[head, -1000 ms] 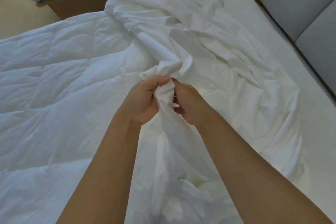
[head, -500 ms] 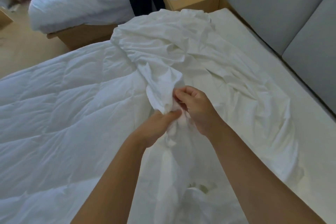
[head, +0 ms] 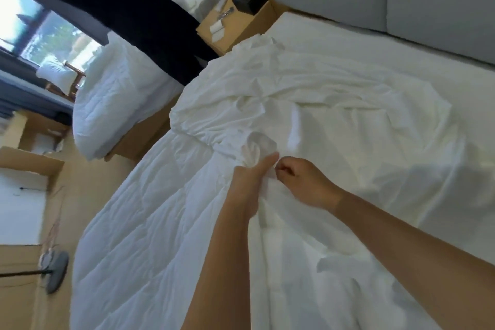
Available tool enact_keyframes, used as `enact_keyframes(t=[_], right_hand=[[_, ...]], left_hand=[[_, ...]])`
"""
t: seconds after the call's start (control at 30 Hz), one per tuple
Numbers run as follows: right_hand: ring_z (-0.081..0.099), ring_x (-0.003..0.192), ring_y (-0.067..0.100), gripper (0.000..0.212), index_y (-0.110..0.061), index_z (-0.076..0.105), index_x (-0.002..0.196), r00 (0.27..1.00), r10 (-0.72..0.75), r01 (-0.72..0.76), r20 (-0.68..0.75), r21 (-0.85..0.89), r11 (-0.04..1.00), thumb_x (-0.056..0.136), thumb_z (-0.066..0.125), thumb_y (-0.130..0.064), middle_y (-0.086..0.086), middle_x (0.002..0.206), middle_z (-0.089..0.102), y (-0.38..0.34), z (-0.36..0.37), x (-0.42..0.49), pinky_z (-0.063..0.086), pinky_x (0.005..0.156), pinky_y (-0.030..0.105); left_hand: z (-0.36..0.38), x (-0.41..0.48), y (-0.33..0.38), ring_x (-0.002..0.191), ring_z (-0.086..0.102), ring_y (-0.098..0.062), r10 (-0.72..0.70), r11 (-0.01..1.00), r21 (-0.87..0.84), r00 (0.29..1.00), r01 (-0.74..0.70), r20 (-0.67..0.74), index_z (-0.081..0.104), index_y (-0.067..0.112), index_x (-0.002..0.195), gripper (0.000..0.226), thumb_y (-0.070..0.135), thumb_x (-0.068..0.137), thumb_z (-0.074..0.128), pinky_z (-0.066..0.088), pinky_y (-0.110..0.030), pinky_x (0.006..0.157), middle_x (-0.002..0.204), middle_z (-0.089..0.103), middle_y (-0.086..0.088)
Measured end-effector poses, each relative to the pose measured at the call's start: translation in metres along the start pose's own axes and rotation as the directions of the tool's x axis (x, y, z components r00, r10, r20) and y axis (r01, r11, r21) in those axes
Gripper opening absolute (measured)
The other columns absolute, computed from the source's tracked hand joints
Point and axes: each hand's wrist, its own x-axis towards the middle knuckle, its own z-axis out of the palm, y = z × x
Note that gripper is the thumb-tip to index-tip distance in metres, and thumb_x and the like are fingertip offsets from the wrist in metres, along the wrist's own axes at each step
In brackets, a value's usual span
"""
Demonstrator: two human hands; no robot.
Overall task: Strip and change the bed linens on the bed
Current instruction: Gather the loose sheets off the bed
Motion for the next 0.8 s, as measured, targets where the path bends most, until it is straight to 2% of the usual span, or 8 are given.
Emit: enact_keyframes(t=[0.1,0.17,0.27,0.33,0.43,0.57,0.7,0.8], right_hand=[[0.044,0.064,0.012,0.019,-0.007,0.048,0.08,0.972,-0.01,0.039,-0.233,0.121,0.992,0.096,0.04,-0.013,0.0,0.071,0.05,-0.008,-0.001,0.007,0.035,0.057,0.02],[0.041,0.066,0.014,0.019,-0.006,0.045,0.08,0.966,0.031,0.036,-0.258,0.25,0.968,0.096,0.038,-0.014,0.005,0.074,0.047,-0.013,-0.006,0.011,0.036,0.058,0.023],[0.04,0.064,0.013,0.022,-0.017,0.044,0.074,0.992,0.053,-0.011,-0.115,0.337,0.941,0.095,0.04,-0.017,0.001,0.07,0.045,-0.019,-0.013,0.014,0.036,0.06,0.025],[0.044,0.064,0.01,0.023,-0.02,0.048,0.072,0.997,0.042,-0.017,-0.062,0.355,0.935,0.094,0.043,-0.017,-0.003,0.069,0.05,-0.019,-0.018,0.014,0.038,0.059,0.021],[0.052,0.067,0.003,0.014,-0.022,0.056,0.079,0.997,0.046,-0.018,-0.058,0.412,0.911,0.092,0.051,-0.02,-0.008,0.076,0.057,-0.013,-0.025,0.012,0.043,0.06,0.013],[0.062,0.088,0.007,0.011,-0.027,0.063,0.092,0.996,0.08,-0.088,0.038,0.336,0.938,0.085,0.062,-0.035,-0.009,0.093,0.066,0.013,-0.024,-0.004,0.048,0.08,0.022],[0.053,0.063,0.001,0.018,-0.023,0.061,0.075,0.997,0.048,-0.056,0.055,0.16,0.986,0.092,0.055,-0.029,-0.012,0.07,0.058,0.021,-0.02,-0.015,0.039,0.062,0.016],[0.047,0.061,0.001,0.025,-0.025,0.055,0.073,1.0,0.017,-0.018,0.009,0.074,0.997,0.096,0.048,-0.016,-0.012,0.069,0.052,0.017,-0.019,-0.014,0.036,0.055,0.009]], left_hand=[[-0.003,0.003,0.001,0.091,0.069,-0.029,-0.079,0.99,0.123,0.996,0.074,0.033,0.063,-0.001,0.108,0.056,0.026,0.063,0.081,0.053,-0.031,0.068,0.101,0.07,-0.016],[-0.002,0.007,0.0,0.093,0.069,-0.027,-0.111,0.962,0.257,0.99,0.087,0.082,0.061,0.001,0.111,0.068,0.032,0.055,0.082,0.053,-0.03,0.071,0.101,0.071,-0.014],[0.002,0.011,-0.005,0.093,0.068,-0.023,-0.062,0.927,0.376,0.986,-0.001,0.155,0.065,0.015,0.108,0.037,0.026,0.074,0.074,0.054,-0.03,0.077,0.098,0.073,-0.007],[0.004,0.01,-0.01,0.097,0.067,-0.023,0.039,0.948,0.303,0.978,-0.101,0.205,0.067,0.018,0.108,0.02,0.018,0.089,0.059,0.054,-0.031,0.081,0.101,0.072,-0.007],[0.007,0.007,-0.016,0.104,0.066,-0.025,0.044,0.996,0.07,0.975,-0.061,0.22,0.065,0.01,0.114,0.027,0.021,0.096,0.048,0.052,-0.036,0.09,0.109,0.07,-0.012],[0.018,0.004,-0.02,0.092,0.069,-0.024,-0.011,0.999,0.053,1.0,0.01,0.021,0.067,0.007,0.103,0.026,0.022,0.096,0.047,0.054,-0.032,0.077,0.097,0.073,-0.01],[0.025,0.002,-0.016,0.078,0.067,-0.024,-0.005,0.998,0.063,0.999,0.008,-0.054,0.068,0.009,0.087,0.025,0.022,0.092,0.047,0.053,-0.03,0.065,0.081,0.068,-0.009],[0.021,-0.002,-0.019,0.088,0.07,-0.024,-0.028,0.998,0.06,0.998,0.025,0.05,0.07,0.01,0.1,0.029,0.033,0.086,0.059,0.054,-0.029,0.068,0.094,0.073,-0.009]])
